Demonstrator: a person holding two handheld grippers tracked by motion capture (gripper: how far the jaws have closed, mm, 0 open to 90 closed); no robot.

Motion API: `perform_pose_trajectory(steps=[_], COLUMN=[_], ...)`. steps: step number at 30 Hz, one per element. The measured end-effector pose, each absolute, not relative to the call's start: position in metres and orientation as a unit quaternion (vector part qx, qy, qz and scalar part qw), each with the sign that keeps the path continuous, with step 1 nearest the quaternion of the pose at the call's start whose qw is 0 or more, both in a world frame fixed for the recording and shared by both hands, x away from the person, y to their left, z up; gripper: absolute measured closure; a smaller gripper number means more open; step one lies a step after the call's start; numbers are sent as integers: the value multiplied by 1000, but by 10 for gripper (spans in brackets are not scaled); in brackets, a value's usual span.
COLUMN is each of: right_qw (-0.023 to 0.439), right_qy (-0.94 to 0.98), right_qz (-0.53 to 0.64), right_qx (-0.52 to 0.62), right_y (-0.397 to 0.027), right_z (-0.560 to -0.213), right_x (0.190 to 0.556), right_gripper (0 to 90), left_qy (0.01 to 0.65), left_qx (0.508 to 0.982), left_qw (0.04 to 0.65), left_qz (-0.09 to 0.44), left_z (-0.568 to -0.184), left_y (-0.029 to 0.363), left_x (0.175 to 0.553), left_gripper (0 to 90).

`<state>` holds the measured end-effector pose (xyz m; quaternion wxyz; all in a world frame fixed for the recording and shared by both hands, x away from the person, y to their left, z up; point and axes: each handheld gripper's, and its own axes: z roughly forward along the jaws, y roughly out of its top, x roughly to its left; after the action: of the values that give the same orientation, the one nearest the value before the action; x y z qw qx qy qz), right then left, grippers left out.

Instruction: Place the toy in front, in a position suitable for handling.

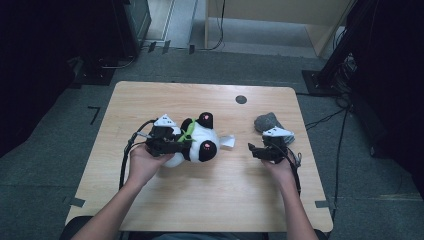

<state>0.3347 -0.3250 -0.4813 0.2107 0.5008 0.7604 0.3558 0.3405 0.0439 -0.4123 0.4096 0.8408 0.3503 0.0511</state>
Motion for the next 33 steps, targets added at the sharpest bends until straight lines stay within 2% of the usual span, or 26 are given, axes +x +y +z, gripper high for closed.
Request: perform_pose_trajectory(steps=[10, 19, 28, 33], right_qw=[222, 270, 259, 280], right_qy=[752, 751, 733, 728], right_qz=[358, 316, 306, 305], right_qx=[507, 512, 550, 546], right_y=[-342, -359, -386, -388], right_z=[-468, -469, -486, -481], right_x=[347, 372, 398, 395], right_gripper=[368, 366, 390, 385], left_qy=[339, 337, 327, 325], left_qx=[841, 834, 835, 833], left_qw=[419, 435, 441, 448], left_qz=[35, 34, 35, 28], left_z=[-420, -433, -432, -431], left_y=[29, 20, 20, 23], left_x=[319, 315, 313, 313], left_gripper=[637, 621, 526, 497])
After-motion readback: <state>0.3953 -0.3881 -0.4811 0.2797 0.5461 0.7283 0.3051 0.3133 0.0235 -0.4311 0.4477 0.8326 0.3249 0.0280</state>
